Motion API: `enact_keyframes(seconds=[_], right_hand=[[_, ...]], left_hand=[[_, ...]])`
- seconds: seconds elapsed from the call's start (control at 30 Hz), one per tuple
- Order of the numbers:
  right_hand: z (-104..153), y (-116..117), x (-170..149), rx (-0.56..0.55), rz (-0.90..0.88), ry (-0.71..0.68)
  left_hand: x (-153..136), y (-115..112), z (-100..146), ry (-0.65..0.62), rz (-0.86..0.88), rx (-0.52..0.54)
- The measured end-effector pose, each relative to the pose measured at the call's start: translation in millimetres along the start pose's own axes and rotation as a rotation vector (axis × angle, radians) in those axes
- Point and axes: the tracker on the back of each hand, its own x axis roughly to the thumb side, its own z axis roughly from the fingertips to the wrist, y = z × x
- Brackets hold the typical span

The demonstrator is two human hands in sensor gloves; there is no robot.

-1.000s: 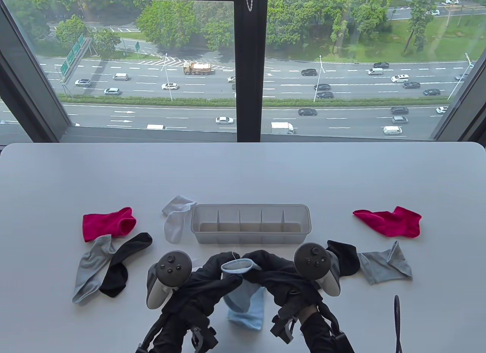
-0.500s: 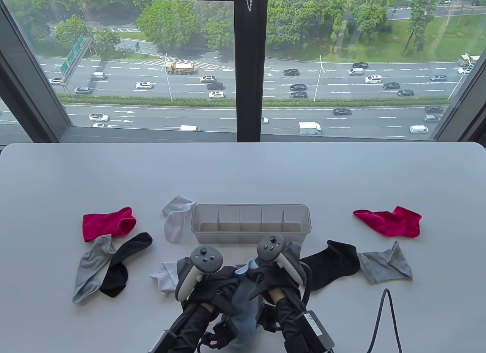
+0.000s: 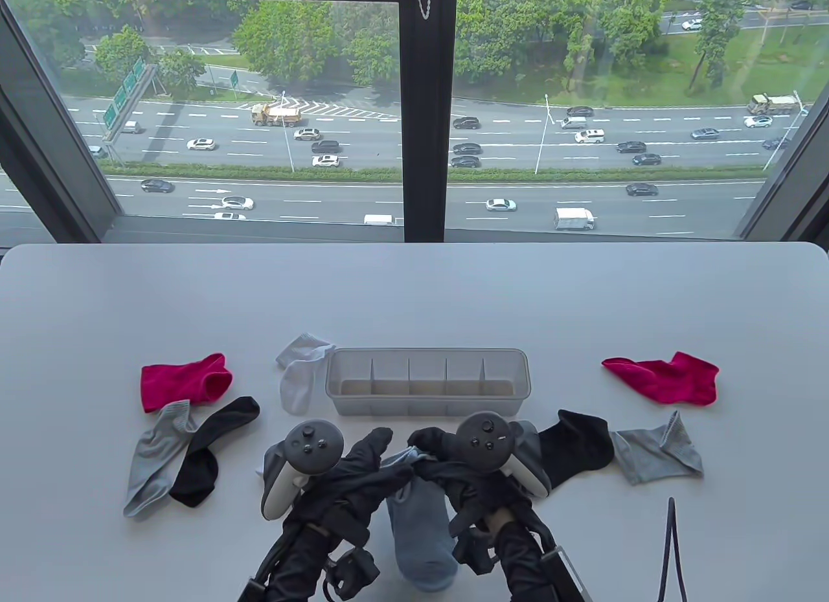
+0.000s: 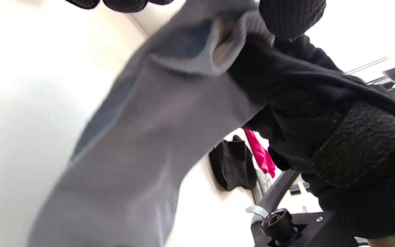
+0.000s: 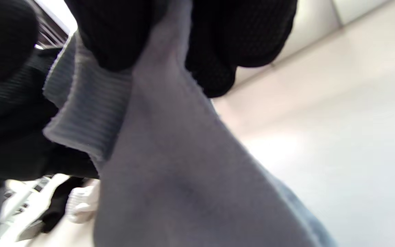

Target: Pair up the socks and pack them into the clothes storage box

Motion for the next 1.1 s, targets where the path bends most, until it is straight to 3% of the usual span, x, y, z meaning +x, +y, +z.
enact_keyframes(seconds=[0.07, 0.1, 0.17, 0.27, 0.37, 0.47, 0.5, 0.7, 0.77, 0.9, 1.0, 1.1], right_hand=[[5.5, -1.8, 3.7, -0.074, 0.051, -0.019], [6.4, -5.5, 1.4, -0.137, 0.058, -0.031], [10.4, -12.0, -1.5, -0.199, 0.033, -0.012], [15.4, -25.7, 0.0, -0.224, -0.017, -0.082], [13.0, -24.8, 11.0, -0.017, -0.247, -0.216], [14.9, -21.2, 17.1, -0.163, -0.233, -0.185], [17.3, -22.5, 15.9, -0.233, -0.183, -0.171], [21.4, -23.8, 15.1, -0.303, -0.117, -0.149], [21.3, -19.5, 16.7, -0.313, -0.105, -0.136], [22.0, -16.7, 17.8, -0.327, -0.083, -0.123], [21.3, -17.9, 13.7, -0.322, -0.097, -0.109], [21.1, -20.8, 10.6, -0.325, -0.083, -0.105]], left_hand=[[2.2, 4.7, 0.5, -0.063, 0.057, 0.063], [2.2, 9.2, 3.8, -0.069, 0.109, 0.184], [0.2, 16.6, 7.9, -0.077, 0.161, 0.306], [-1.6, 26.7, 14.0, -0.086, 0.182, 0.368], [0.9, 25.1, 12.6, -0.133, 0.174, 0.296], [7.4, 18.1, 9.4, -0.268, 0.192, 0.120], [7.6, 16.4, 9.6, -0.280, 0.221, 0.112], [7.7, 8.8, 7.7, -0.365, 0.350, 0.023], [13.1, 5.0, 8.6, -0.359, 0.258, -0.044], [22.7, 1.4, 9.8, -0.295, 0.023, 0.041], [24.3, 3.4, 11.7, -0.309, 0.040, 0.173], [23.6, 4.0, 13.3, -0.309, 0.043, 0.183]])
